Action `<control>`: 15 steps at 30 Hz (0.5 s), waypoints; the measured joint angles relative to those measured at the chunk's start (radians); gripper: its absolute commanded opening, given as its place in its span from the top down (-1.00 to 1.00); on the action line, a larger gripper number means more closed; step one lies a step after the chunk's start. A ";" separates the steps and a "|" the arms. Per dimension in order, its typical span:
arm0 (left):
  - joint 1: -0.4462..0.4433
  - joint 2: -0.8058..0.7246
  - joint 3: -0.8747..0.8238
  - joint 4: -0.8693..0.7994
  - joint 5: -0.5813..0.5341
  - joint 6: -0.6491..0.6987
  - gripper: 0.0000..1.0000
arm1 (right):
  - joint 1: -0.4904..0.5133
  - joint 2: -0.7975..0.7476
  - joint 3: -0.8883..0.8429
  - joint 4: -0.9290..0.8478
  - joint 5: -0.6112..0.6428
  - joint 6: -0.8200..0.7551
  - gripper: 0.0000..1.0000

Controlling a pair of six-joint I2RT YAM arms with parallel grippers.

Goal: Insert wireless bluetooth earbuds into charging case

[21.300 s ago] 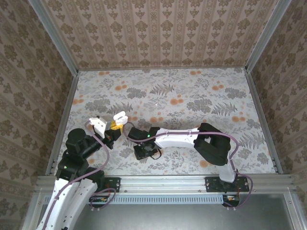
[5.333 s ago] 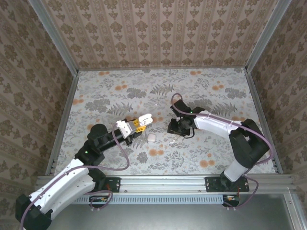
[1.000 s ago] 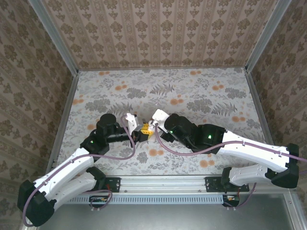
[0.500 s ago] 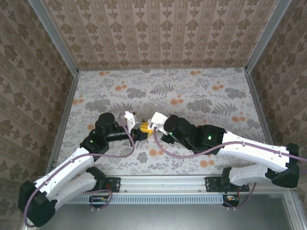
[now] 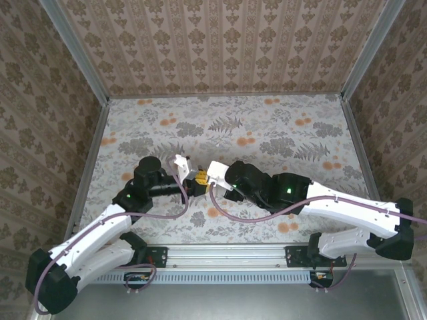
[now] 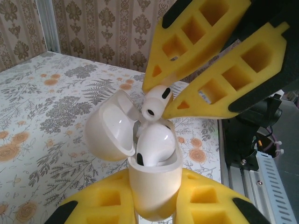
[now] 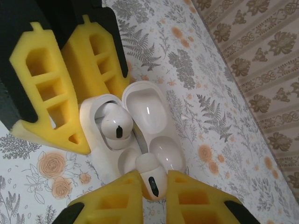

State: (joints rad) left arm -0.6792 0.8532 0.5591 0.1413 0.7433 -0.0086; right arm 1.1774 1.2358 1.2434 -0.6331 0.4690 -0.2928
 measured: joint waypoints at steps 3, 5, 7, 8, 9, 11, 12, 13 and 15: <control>0.000 0.003 0.000 0.000 0.006 0.000 1.00 | 0.000 0.003 0.002 -0.008 -0.018 -0.001 0.69; 0.000 0.003 0.000 -0.005 0.011 0.000 1.00 | 0.000 0.006 0.004 -0.016 -0.028 0.000 0.66; 0.000 0.003 0.000 -0.009 0.013 0.000 1.00 | -0.001 0.009 0.007 -0.024 -0.034 0.000 0.61; 0.000 0.003 0.000 -0.011 0.015 0.000 1.00 | -0.001 0.010 0.008 -0.027 -0.035 0.000 0.59; 0.000 0.004 0.000 -0.013 0.017 0.000 1.00 | -0.001 0.011 0.009 -0.029 -0.036 0.000 0.58; 0.000 0.006 0.000 -0.015 0.018 0.000 1.00 | -0.001 0.012 0.012 -0.034 -0.036 0.001 0.51; 0.000 0.008 0.000 -0.014 0.018 0.000 1.00 | -0.001 0.013 0.014 -0.035 -0.037 0.003 0.46; 0.000 0.010 0.000 -0.014 0.016 0.000 1.00 | -0.001 0.013 0.016 -0.038 -0.045 0.006 0.39; 0.000 0.013 0.000 -0.011 0.012 0.000 1.00 | 0.002 0.013 0.019 -0.042 -0.060 0.012 0.27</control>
State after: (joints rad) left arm -0.6788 0.8665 0.5591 0.1299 0.7555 -0.0086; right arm 1.1790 1.2484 1.2621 -0.6750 0.4088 -0.2806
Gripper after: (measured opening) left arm 0.175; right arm 0.324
